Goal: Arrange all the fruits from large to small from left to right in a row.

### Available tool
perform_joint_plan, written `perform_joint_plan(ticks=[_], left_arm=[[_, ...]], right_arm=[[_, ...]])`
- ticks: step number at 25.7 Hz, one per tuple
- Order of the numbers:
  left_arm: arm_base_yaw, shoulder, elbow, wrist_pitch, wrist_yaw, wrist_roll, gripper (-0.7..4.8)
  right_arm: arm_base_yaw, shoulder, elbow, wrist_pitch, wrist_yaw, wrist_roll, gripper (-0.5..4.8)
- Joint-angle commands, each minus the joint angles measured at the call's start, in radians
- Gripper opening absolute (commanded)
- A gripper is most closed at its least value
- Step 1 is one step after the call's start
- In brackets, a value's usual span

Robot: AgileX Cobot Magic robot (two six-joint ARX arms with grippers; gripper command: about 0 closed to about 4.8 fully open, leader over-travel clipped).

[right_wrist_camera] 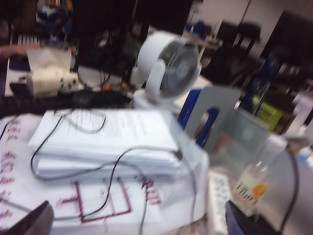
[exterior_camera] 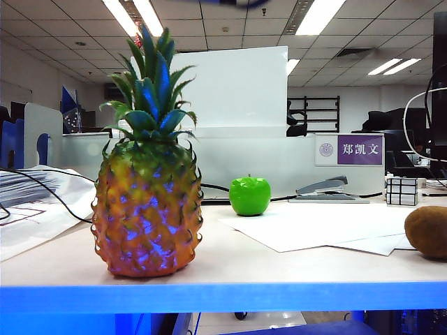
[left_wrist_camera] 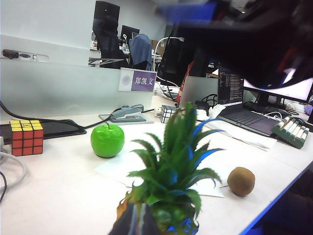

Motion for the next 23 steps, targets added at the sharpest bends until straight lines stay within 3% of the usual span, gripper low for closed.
perform_joint_plan(ticks=[1, 8, 14, 23], left_arm=[[0.001, -0.002, 0.001, 0.005, 0.005, 0.000, 0.25], [0.001, -0.002, 0.001, 0.005, 0.005, 0.001, 0.25], [0.001, -0.002, 0.001, 0.006, 0.005, 0.002, 0.25], [0.001, -0.002, 0.001, 0.009, -0.003, 0.002, 0.25]], right_arm=[[-0.015, -0.049, 0.005, 0.005, 0.097, -0.024, 4.79], [-0.154, -0.070, 0.005, -0.006, 0.260, -0.030, 4.79], [-0.319, 0.027, 0.004, -0.003, 0.262, 0.023, 4.79], [-0.363, 0.241, 0.006, 0.054, 0.260, 0.036, 4.79]])
